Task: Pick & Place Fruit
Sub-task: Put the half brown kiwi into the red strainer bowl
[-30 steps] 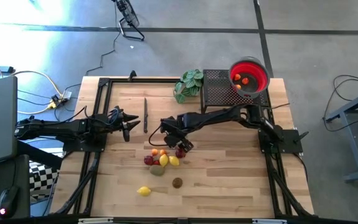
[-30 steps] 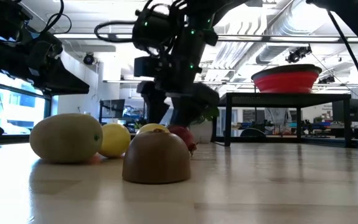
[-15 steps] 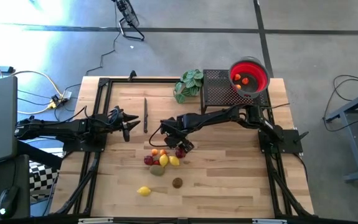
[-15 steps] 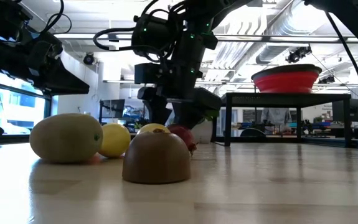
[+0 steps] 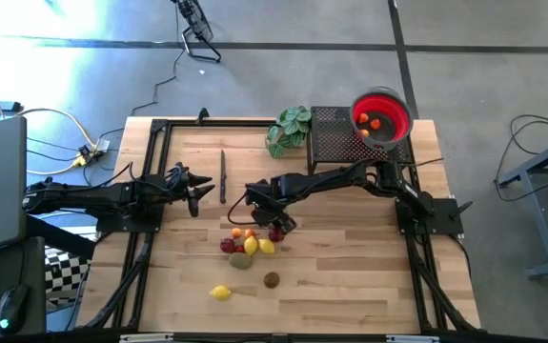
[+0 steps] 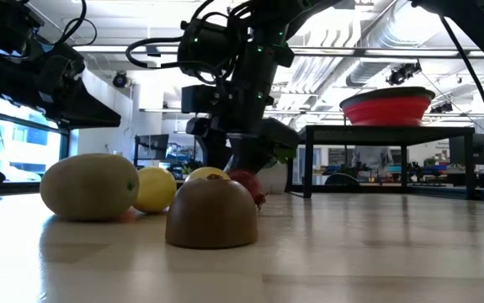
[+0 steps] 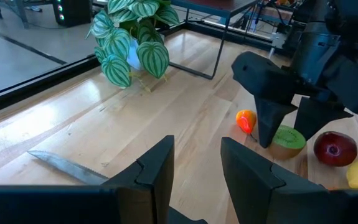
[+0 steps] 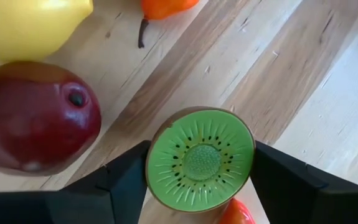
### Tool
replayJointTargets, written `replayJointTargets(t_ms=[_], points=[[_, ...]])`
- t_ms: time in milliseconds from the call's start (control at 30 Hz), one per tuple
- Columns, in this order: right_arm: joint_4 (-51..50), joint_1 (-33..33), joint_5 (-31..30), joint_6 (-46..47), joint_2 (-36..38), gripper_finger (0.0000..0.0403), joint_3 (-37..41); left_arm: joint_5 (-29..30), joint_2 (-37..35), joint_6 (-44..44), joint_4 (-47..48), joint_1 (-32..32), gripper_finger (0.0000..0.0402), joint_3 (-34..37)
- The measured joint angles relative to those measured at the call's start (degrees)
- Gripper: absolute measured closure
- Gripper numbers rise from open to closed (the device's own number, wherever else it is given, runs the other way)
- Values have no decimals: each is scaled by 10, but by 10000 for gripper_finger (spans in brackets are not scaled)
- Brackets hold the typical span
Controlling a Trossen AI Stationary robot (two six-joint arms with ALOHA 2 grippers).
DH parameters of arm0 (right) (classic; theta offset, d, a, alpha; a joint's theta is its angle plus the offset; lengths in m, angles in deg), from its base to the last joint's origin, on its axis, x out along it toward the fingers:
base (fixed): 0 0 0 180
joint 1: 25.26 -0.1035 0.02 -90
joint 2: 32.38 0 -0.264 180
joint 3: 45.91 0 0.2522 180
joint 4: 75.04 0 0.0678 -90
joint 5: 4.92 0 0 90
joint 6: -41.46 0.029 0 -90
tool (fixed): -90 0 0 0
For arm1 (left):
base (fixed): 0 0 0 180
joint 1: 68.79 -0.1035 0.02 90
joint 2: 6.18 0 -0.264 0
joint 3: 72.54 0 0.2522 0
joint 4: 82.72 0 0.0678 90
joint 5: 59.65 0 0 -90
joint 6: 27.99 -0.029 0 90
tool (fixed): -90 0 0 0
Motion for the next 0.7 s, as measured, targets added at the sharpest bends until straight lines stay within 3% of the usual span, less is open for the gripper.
replayJointTargets(t_ms=[333, 700], points=[[1, 0, -1, 30, 0, 177, 0, 0, 0, 0, 0, 0, 274, 0], [9, 0, 10, 129, 0, 126, 0, 0, 0, 0, 0, 0, 274, 0]])
